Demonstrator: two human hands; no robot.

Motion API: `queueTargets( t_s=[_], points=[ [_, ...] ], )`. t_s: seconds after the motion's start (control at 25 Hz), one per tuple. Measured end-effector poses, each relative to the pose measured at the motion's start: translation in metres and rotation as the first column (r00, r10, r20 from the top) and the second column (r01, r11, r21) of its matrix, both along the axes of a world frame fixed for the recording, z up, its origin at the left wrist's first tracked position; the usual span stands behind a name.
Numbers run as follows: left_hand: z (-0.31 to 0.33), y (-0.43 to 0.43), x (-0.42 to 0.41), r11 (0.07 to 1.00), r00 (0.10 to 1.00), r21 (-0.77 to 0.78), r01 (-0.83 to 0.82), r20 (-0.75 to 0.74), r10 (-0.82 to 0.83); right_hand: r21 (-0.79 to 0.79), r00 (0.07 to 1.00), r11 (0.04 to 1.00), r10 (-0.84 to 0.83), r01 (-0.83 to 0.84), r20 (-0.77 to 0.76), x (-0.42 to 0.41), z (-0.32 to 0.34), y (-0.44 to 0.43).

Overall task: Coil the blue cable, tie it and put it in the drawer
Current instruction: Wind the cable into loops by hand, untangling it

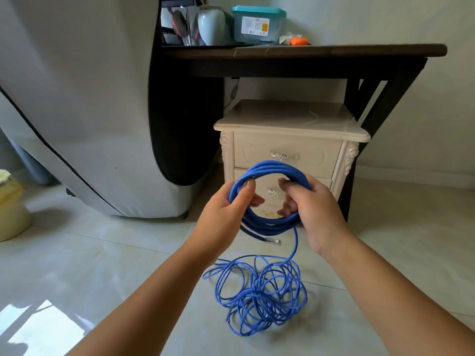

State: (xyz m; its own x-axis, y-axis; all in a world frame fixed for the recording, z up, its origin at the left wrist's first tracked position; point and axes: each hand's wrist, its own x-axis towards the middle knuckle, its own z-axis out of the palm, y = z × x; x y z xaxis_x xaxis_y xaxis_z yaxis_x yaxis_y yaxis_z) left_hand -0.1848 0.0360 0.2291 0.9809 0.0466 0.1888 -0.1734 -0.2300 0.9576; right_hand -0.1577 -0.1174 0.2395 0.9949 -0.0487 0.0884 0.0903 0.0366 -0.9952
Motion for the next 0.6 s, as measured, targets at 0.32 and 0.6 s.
queueTargets(
  t_s=[0.32,0.6],
  points=[
    [0.01,0.008,0.001,0.931,0.962,0.341,0.127,0.187,-0.2,-0.623,0.972,0.782,0.127,0.026,0.2,-0.006,-0.002,0.001],
    [0.008,0.005,0.009,0.939,0.99,0.34,0.049,0.108,-0.091,-0.437,0.97,0.88,0.236,-0.187,0.059,-0.008,0.001,0.001]
  ],
)
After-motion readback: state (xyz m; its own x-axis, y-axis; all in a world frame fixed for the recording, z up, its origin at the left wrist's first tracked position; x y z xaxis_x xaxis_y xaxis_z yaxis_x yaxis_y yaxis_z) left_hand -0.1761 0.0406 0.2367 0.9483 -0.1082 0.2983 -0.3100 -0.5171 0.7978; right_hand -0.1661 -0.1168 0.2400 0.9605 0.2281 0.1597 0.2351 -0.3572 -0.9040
